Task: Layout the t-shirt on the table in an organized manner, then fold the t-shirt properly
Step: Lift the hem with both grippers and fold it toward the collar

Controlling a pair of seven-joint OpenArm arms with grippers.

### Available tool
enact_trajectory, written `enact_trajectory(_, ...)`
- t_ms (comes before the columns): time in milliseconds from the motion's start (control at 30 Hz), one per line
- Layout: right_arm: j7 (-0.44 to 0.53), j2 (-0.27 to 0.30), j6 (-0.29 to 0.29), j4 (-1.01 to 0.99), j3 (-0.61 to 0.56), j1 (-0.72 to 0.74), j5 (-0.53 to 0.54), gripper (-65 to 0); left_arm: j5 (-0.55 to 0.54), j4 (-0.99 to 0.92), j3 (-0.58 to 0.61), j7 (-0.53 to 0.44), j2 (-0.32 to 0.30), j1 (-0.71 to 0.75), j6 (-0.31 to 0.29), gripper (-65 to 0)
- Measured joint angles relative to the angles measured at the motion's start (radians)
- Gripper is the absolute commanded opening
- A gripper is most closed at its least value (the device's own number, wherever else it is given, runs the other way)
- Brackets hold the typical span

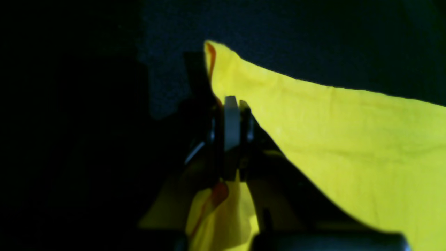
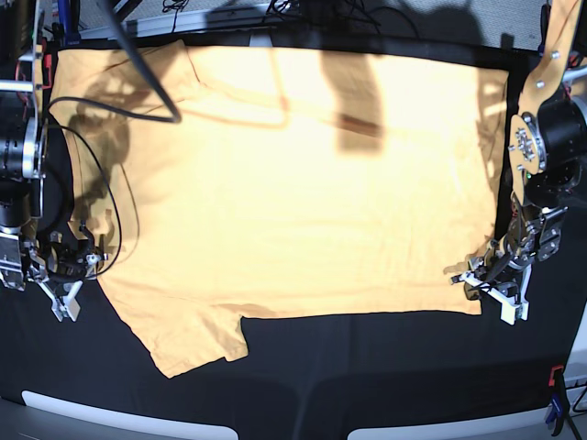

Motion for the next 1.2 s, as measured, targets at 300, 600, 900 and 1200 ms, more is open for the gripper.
enact_trajectory(300,0.024,-0.003,0.083,0.005,0.0,-0.017,0.0,-42.1,-0.035,0.0,0.0,0.0,0.0,0.0,0.001,-65.0)
enact_trajectory(600,0.049,-0.006,0.108,0.005,0.0,-0.017,-0.001,-65.0,-0.084,0.0,0.0,0.004,0.001,0.003,0.0,-65.0)
enact_trajectory(900,-0.002,-0.004,0.108,0.08,0.0,-0.029,-0.008,-65.0,-0.082,0.0,0.0,-0.004,-0.003,0.006,-0.181,-65.0)
enact_trajectory(1200,-0.013,0.091,0.121,0.335,0.0,-0.216,0.103,-65.0,-0.18,0.222,0.0,0.106,-0.004,0.125,-0.201,-65.0)
